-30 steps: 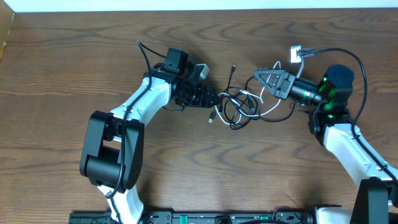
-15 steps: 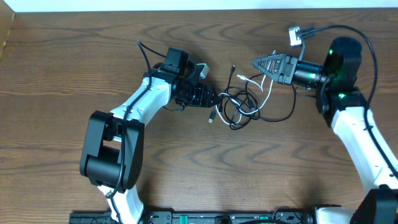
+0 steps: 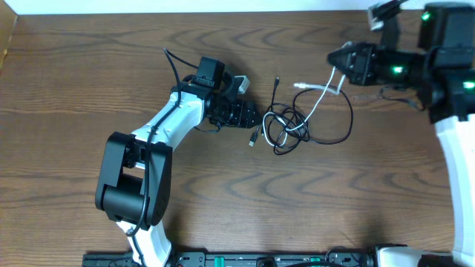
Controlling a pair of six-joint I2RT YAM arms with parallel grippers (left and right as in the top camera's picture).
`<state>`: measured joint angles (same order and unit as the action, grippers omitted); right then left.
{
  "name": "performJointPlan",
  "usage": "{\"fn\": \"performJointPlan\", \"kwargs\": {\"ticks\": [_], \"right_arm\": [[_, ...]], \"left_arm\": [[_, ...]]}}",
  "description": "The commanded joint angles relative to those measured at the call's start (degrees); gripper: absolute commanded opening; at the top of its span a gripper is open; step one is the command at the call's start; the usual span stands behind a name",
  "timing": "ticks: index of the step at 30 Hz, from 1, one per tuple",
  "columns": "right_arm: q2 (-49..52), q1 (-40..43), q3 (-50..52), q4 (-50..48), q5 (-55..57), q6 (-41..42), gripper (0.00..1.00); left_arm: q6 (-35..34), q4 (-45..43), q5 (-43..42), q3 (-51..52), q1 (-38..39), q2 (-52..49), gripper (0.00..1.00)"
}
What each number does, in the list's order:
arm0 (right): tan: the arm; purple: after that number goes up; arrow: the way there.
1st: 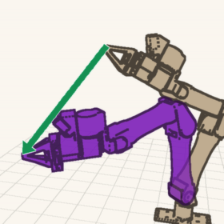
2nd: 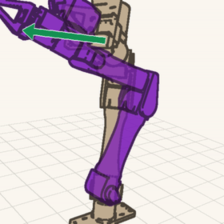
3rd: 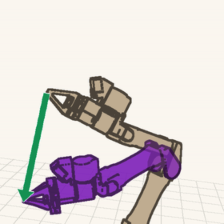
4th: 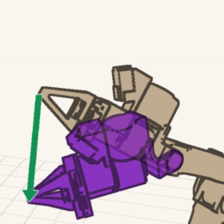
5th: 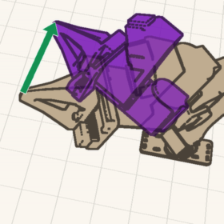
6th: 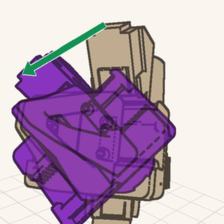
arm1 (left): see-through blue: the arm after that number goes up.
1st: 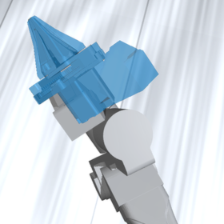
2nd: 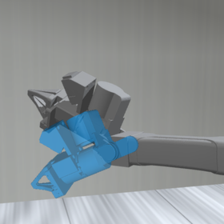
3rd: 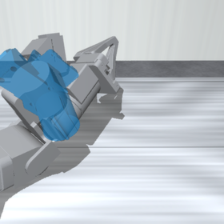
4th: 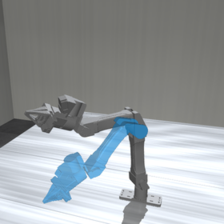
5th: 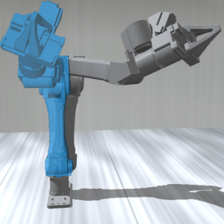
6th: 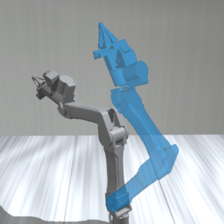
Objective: Untangle cables
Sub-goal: 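Pull the white cable up and right out of the bundle with the right gripper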
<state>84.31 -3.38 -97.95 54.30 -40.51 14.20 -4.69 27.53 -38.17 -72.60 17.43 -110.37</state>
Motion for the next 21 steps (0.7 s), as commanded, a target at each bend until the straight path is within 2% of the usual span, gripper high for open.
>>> {"fn": "performJointPlan", "kwargs": {"ticks": [1, 7, 21], "right_arm": [[-0.3, 0.3, -6.1, 2.0, 5.4, -4.2, 0.01], [-0.3, 0.4, -12.8, 1.6, 5.5, -4.2, 0.01], [-0.3, 0.4, -25.4, -16.1, 5.6, 0.8, 0.01]], "left_arm": [[-0.2, 0.0, 0.5, 0.1, 0.1, 0.1, 0.77], [-0.2, 0.2, 0.5, 0.1, 0.1, 0.1, 0.77], [-0.2, 0.2, 1.3, 0.1, 0.1, 0.1, 0.77]]}}
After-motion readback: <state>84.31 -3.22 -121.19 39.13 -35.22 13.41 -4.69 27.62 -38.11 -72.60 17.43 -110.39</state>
